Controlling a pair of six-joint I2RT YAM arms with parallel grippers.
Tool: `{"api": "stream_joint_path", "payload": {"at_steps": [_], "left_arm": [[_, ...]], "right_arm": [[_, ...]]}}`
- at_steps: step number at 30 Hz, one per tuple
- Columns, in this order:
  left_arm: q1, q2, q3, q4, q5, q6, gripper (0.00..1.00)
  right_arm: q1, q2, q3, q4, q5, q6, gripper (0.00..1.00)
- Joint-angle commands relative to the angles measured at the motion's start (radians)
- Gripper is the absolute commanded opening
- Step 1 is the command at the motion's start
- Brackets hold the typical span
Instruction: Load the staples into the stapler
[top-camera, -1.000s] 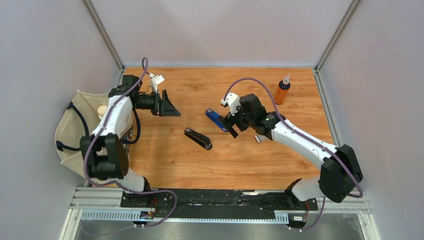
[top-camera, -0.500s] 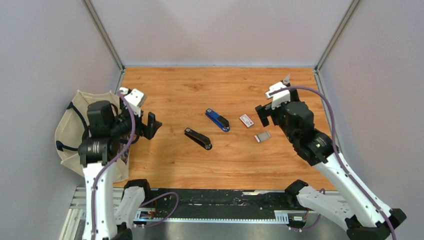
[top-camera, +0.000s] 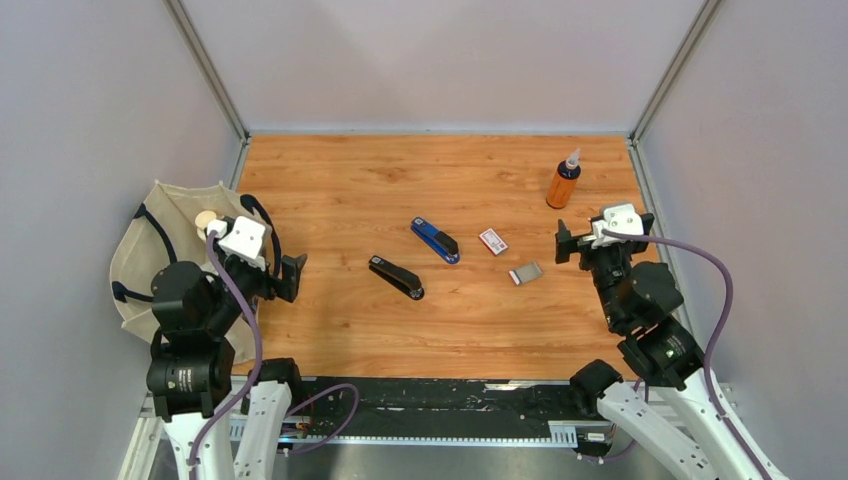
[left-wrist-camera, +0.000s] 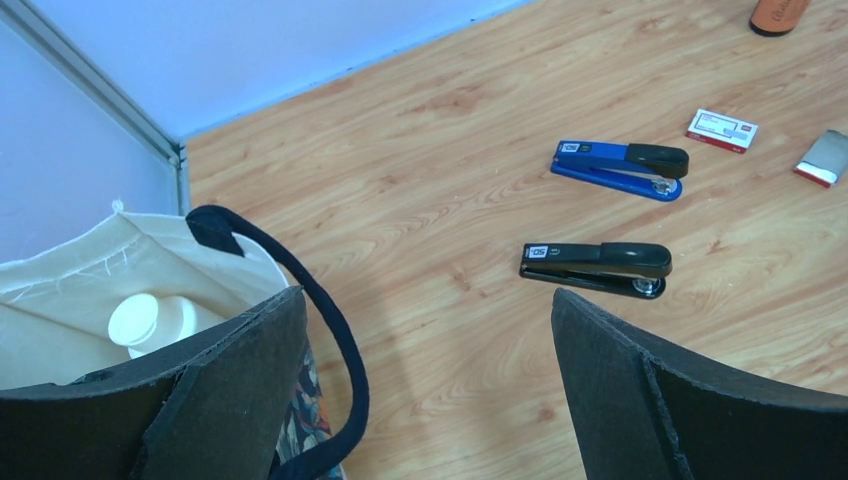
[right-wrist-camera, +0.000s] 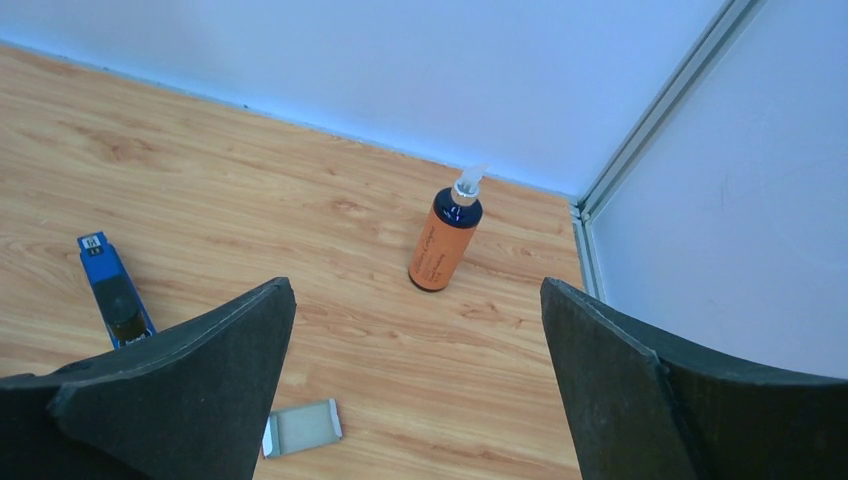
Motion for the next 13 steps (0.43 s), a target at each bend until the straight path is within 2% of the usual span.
{"api": "stream_joint_path", "payload": {"at_steps": [1,13], "left_arm": [[0.003,0.015,-0.014,0.039,-0.034,-0.035,1.00],[0.003,0.005,-0.039,0.053,-0.060,-0.040,1.00]], "right_arm": [[-0.011,-0.032,-0.008,0.101,0.018,0.000,1.00],[-0.013,-0.031,-0.018,0.118,0.020,0.000,1.00]]}}
